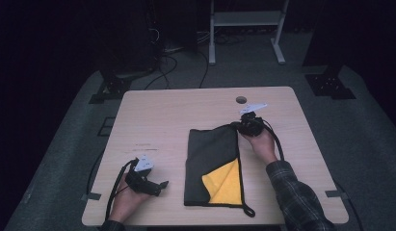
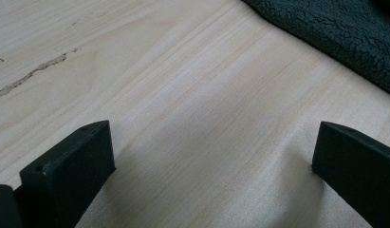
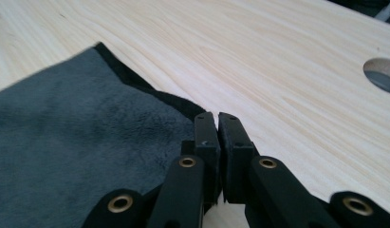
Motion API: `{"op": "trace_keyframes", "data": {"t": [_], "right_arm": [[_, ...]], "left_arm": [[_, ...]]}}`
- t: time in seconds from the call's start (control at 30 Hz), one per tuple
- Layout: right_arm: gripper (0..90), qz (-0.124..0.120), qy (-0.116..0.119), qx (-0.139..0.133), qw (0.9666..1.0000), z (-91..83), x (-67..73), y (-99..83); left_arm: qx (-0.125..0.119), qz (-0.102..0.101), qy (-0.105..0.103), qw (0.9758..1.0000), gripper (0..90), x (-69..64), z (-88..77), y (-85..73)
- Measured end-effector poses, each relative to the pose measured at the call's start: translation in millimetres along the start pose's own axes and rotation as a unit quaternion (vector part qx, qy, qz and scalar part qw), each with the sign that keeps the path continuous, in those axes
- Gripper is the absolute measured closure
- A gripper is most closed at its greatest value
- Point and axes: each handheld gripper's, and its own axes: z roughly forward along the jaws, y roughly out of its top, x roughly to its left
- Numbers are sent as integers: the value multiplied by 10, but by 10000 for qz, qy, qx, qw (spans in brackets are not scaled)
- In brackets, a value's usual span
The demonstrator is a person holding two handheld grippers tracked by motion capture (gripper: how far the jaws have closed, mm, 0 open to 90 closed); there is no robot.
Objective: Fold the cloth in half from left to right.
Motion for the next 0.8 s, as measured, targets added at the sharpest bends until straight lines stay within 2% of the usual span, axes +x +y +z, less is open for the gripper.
{"op": "trace_keyframes", "data": {"t": [0.23,0.4,0.47,0.53,0.67,0.8], "right_arm": [[860,192,-45,303,9993,235,-87,-129],[841,220,-80,245,9994,283,-109,-144],[748,224,-153,201,9994,270,-113,-138],[705,341,-124,97,9993,230,-136,-134],[664,410,-6,-122,9991,83,-146,-99],[646,271,162,-141,9994,-35,-79,-92]], "left_arm": [[1,1,0,10000,0,0,0,0],[0,0,0,10000,0,0,0,0],[1,1,0,10000,0,0,0,0],[1,2,0,10000,0,0,0,0],[0,2,0,10000,0,0,0,0],[0,1,1,10000,0,0,0,0]]}}
